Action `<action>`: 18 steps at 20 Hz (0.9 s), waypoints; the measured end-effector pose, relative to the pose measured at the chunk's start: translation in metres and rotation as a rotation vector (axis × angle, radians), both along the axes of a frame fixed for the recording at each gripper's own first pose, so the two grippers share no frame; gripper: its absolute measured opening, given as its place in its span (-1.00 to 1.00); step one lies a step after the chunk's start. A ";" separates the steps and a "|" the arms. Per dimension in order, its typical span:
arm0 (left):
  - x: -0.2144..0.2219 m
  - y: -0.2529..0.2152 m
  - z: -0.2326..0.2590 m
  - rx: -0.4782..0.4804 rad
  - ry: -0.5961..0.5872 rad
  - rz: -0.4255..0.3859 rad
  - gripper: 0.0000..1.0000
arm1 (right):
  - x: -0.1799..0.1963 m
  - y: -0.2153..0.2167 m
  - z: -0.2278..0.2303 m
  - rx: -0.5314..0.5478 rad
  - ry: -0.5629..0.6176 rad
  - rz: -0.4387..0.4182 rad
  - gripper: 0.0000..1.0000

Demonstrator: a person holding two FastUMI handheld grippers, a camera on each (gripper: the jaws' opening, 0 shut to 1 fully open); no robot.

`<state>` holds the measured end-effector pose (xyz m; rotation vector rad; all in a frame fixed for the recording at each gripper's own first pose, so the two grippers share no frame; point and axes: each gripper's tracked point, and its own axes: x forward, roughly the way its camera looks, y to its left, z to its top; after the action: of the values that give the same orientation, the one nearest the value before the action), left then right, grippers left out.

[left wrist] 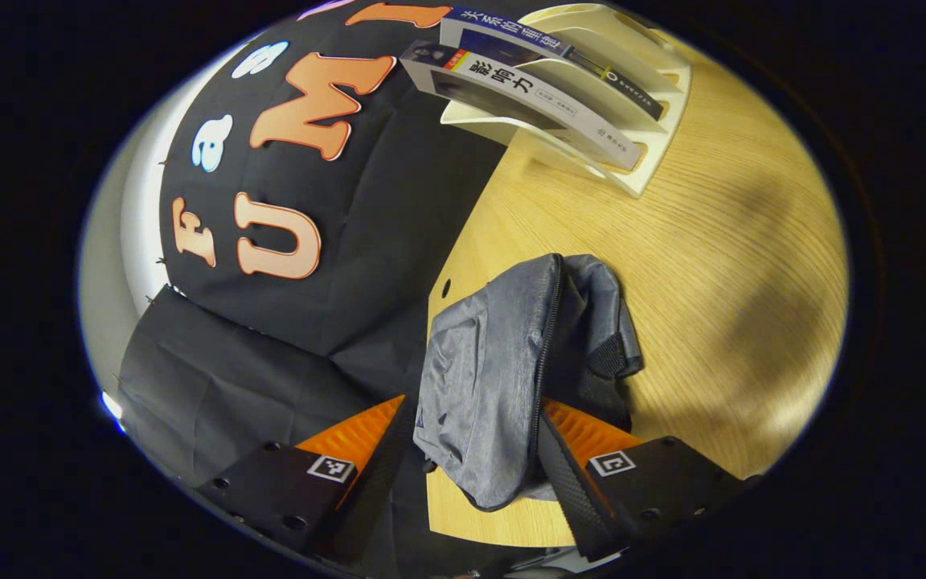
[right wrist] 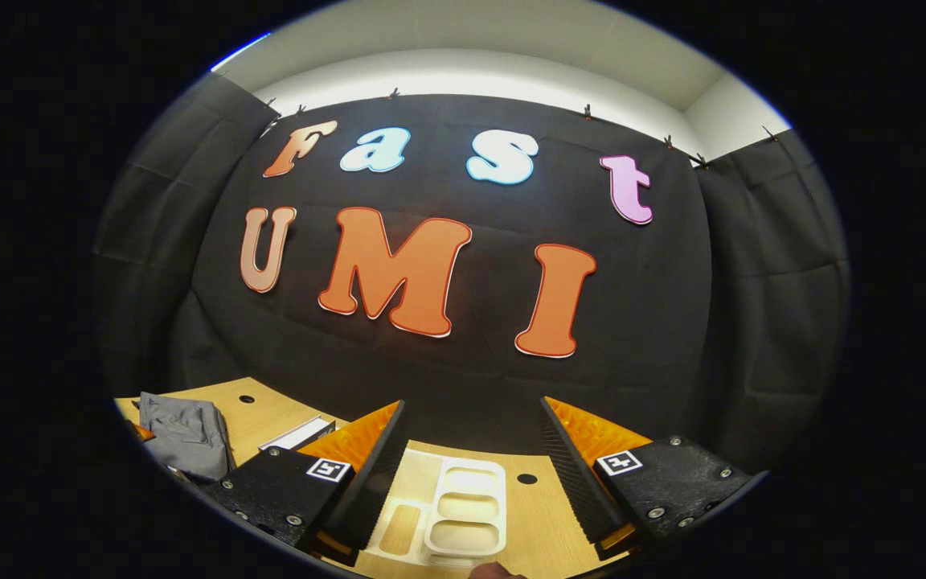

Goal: Open the schoolbag, grab two books from the bookshelf and put them into the schoolbag.

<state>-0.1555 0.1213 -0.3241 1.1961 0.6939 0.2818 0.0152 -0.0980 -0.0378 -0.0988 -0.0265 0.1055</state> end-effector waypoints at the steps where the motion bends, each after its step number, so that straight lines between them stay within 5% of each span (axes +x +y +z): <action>1: 0.004 0.005 0.001 0.011 -0.006 0.006 0.73 | -0.001 -0.004 -0.001 -0.008 0.000 -0.002 0.90; 9: 0.036 0.028 -0.016 -0.053 0.048 0.015 0.41 | -0.008 -0.031 -0.008 -0.044 0.020 -0.033 0.90; 14: 0.039 0.029 -0.008 -0.133 0.102 -0.057 -0.68 | -0.003 -0.028 -0.010 -0.047 0.033 -0.086 0.91; 18: 0.039 0.028 -0.006 -0.256 0.189 -0.098 -0.84 | -0.004 -0.006 -0.009 -0.073 0.054 -0.142 0.90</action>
<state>-0.1166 0.1493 -0.3301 1.0155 0.8068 -0.0030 0.0114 -0.1040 -0.0467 -0.1707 0.0379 -0.0332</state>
